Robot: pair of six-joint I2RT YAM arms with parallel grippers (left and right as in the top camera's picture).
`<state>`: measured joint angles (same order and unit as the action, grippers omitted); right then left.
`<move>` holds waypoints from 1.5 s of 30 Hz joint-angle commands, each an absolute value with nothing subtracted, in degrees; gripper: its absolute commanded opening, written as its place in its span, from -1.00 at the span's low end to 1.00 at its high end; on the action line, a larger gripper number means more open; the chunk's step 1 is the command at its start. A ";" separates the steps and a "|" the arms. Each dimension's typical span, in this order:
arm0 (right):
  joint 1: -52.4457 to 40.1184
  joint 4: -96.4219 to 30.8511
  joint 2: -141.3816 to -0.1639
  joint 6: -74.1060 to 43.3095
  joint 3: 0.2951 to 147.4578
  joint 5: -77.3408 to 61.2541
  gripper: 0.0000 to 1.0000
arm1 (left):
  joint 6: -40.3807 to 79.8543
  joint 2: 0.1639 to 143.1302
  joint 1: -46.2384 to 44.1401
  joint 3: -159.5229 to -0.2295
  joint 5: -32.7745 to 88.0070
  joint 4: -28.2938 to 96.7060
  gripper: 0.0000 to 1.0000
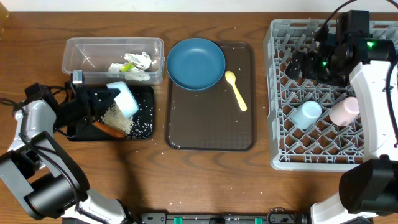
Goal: Sort waste into correct bins and load items into the dishwasher rack
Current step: 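Carry the bowl left and tip the rice onto the black tray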
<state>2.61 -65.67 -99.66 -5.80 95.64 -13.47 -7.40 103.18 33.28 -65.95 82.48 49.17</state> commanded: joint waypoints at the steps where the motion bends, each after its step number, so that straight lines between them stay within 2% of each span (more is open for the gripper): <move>1: 3.03 -66.17 -98.15 -5.04 96.53 -13.50 0.98 | -7.44 103.63 33.61 -65.43 90.11 48.88 -0.88; 12: 3.03 -66.46 -98.15 -4.12 96.53 -13.50 0.99 | -7.27 103.63 34.70 -65.30 90.13 52.45 -0.87; 30: 3.03 -66.48 -98.15 -3.97 96.53 -13.50 0.98 | 1.28 103.61 37.45 -65.36 90.15 49.04 -0.88; 34: 3.03 -66.41 -98.15 -3.92 96.53 -13.50 0.99 | -0.05 103.53 37.50 -65.36 90.00 48.60 -0.88; 37: 3.03 -66.32 -98.15 -3.92 96.53 -13.50 0.98 | 3.73 103.59 37.87 -65.36 90.04 47.86 -0.88; 45: 3.03 -66.35 -98.15 -3.90 96.53 -13.50 0.98 | 2.11 103.09 37.32 -65.36 89.84 47.86 -0.88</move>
